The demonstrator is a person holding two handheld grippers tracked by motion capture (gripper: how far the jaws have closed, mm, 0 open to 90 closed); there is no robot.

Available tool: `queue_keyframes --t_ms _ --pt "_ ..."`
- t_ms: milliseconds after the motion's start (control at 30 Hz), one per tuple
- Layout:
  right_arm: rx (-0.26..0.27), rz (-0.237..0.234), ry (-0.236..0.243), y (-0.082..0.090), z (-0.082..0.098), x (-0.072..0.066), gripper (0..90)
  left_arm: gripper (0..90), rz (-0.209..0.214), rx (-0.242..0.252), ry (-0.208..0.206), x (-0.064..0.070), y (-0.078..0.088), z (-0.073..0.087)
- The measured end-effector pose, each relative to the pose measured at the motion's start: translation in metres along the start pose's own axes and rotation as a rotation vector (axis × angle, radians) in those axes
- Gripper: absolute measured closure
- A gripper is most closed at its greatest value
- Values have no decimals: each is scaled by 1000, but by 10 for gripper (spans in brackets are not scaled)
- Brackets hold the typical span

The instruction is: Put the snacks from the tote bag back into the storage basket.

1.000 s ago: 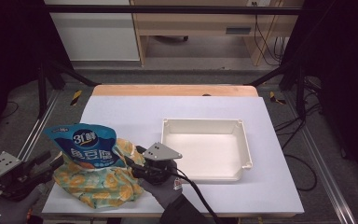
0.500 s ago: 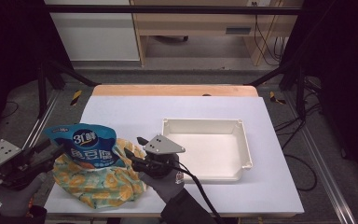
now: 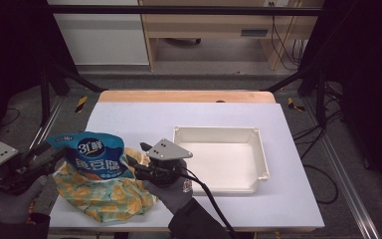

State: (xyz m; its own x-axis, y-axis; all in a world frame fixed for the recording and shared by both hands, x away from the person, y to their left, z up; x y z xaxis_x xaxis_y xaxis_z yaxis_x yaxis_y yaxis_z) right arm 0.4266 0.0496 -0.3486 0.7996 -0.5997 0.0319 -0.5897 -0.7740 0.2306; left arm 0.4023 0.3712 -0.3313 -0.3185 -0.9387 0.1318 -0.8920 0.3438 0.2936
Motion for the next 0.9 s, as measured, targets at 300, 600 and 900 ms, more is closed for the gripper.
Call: queue_keyframes --t_ms 300,600,900 --pt "1 -19 11 -16 -11 -6 551 481 13 9 9 1 -4 -7" --pt "-15 -23 12 -29 -17 -7 641 579 24 21 16 1 -6 -5" --pt "-38 -11 15 -41 -18 -7 756 701 39 15 21 -1 -7 -2"
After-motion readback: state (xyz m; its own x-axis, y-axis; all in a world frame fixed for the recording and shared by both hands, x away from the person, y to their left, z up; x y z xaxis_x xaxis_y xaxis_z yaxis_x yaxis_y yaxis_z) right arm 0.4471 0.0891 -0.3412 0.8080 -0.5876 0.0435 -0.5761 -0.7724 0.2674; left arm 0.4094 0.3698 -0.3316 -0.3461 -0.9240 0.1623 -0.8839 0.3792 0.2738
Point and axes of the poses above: each handheld gripper's, and its own axes: y roughly backward along the jaws, z roughly out of its underside, x roughly to its right, the point moved 2 cm from there along -y, roughly forward along the jaws, and after that the axes turned 7 degrees about y, right-handed, at the moved point
